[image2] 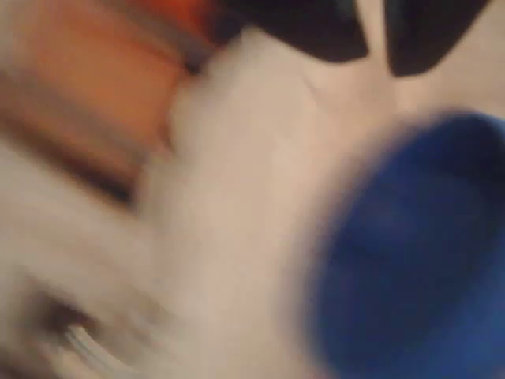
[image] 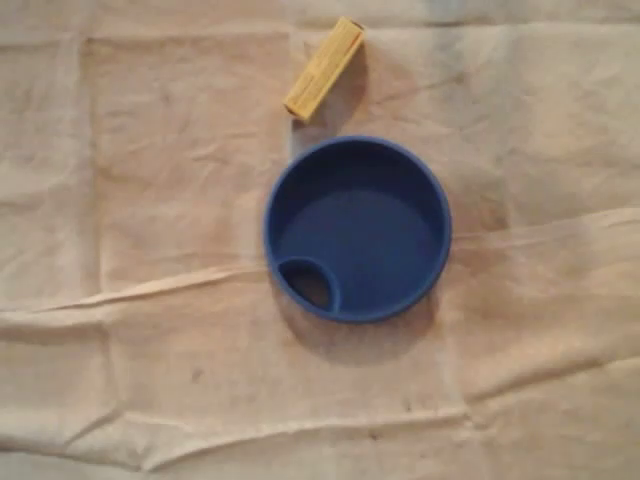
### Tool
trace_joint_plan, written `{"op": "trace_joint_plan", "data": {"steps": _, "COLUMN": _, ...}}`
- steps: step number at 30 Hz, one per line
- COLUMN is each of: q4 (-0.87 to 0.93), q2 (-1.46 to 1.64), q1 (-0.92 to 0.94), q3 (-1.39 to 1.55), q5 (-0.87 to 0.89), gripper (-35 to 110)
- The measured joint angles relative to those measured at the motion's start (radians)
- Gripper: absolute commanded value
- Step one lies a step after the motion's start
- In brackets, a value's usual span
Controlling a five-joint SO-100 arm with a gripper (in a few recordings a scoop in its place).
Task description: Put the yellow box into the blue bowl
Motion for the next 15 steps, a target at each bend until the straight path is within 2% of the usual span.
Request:
{"op": "trace_joint_plan", "data": {"steps": 5, "q4": 0.032, "q2": -0.137, "q1": 0.043, "q3": -0.101, "q5": -0.212, "gripper": 0}}
{"op": "trace_joint_plan", "data": {"steps": 15, "q4": 0.275, "q2": -0.437, "q1": 0.143, "q3": -0.368, "q5": -0.607, "gripper": 0}}
